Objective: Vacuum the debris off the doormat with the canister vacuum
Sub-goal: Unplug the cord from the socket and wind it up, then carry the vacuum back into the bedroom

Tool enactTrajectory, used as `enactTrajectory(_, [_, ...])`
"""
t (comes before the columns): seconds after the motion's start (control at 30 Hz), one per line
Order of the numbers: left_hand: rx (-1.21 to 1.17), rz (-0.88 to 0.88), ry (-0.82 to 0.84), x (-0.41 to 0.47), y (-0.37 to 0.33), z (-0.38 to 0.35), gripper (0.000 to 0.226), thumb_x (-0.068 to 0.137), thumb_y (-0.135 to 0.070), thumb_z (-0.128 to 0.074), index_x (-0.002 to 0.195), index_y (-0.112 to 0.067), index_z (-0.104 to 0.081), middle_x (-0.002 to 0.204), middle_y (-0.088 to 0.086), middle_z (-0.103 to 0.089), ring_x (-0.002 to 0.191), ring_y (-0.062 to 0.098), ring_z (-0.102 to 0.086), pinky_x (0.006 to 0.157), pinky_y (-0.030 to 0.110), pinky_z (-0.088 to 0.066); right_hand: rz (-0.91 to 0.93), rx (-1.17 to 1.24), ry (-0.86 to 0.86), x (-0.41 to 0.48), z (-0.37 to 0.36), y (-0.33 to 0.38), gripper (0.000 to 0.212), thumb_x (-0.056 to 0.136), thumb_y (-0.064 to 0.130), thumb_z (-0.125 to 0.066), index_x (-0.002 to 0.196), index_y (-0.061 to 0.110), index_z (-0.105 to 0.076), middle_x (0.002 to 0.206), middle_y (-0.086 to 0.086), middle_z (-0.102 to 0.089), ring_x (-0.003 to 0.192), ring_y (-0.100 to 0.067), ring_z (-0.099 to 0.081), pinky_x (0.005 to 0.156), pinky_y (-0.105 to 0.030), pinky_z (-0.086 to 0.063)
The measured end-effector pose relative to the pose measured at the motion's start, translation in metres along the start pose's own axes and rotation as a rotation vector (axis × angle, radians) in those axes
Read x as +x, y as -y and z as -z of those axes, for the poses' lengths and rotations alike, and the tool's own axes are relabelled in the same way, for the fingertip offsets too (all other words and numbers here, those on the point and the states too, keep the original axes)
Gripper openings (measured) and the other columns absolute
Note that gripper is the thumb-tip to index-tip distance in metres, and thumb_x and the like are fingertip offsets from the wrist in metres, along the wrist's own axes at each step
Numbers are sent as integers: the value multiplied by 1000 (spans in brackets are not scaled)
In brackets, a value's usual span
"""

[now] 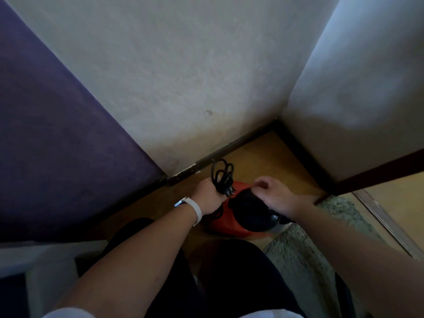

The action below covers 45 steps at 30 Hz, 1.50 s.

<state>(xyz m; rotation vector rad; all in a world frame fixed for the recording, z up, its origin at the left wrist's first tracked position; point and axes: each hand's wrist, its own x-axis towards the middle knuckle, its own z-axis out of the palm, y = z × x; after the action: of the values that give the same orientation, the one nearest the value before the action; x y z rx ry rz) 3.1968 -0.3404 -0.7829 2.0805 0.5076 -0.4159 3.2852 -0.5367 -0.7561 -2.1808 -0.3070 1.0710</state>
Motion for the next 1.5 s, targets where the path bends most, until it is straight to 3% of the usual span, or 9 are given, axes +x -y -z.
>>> enactTrajectory(0.2, [245,-157,257,17,-42,-44,4,90,-35,-61,89,-37,-58,91,-9,-62,89,21,-61,74,29,-45,59,-257,17,-7,-8,-52,29,88,32,-65,115,20,-66,109,-2,-65,102,-23,-62,88,-42,-53])
enactTrajectory(0.4, [575,-311,390,34,-55,-70,47,77,-31,-77,118,-17,-59,117,2,-57,102,25,-55,91,36,-49,144,-258,-117,-6,-9,-94,20,82,24,-70,101,28,-65,102,1,-67,100,-25,-61,89,-48,-51])
enactTrajectory(0.5, [700,-209,530,39,-69,-85,51,80,-34,-71,122,-17,-46,99,5,-63,83,28,-62,72,46,-57,85,-257,-143,-15,-1,-96,36,86,10,-70,120,9,-60,116,-6,-61,109,-26,-55,102,-36,-41])
enactTrajectory(0.67, [803,-189,504,49,-74,-99,25,86,-36,-61,103,-19,-53,82,3,-62,68,24,-61,52,34,-47,32,-221,-257,-24,5,-129,35,84,19,-69,117,13,-62,111,-4,-55,106,-26,-55,89,-27,-42])
enactTrajectory(0.77, [796,-208,494,53,-71,-103,23,90,-34,-59,109,-22,-56,79,-2,-60,66,19,-58,52,31,-43,-12,-330,-415,-32,12,-160,52,82,28,-72,131,17,-56,123,-2,-55,114,-23,-54,99,-36,-48])
enactTrajectory(0.93, [866,-297,349,51,-59,-108,33,90,-36,-55,121,-26,-51,78,-6,-58,70,20,-59,62,34,-53,-172,-373,-433,-36,21,-213,59,80,34,-72,134,18,-52,117,-2,-59,112,-26,-57,95,-40,-49])
enactTrajectory(1.2, [987,-356,274,46,-61,-113,43,90,-45,-57,127,-25,-47,93,3,-64,82,30,-61,65,35,-44,-244,-61,-621,-35,-13,-259,50,81,22,-73,123,18,-48,106,-1,-56,94,-23,-60,78,-36,-51])
enactTrajectory(1.33, [1000,-341,224,46,-57,-114,37,90,-43,-58,122,-26,-49,84,1,-57,75,29,-54,64,35,-42,-408,236,-667,-38,-28,-283,52,84,25,-74,126,20,-43,103,1,-59,77,-16,-61,68,-32,-52])
enactTrajectory(1.5, [1001,-382,158,49,-49,-118,24,89,-40,-62,100,-27,-45,79,-1,-49,75,27,-48,67,36,-40,-550,339,-658,-56,-67,-339,54,84,25,-74,129,19,-46,110,-5,-63,88,-21,-62,82,-40,-57])
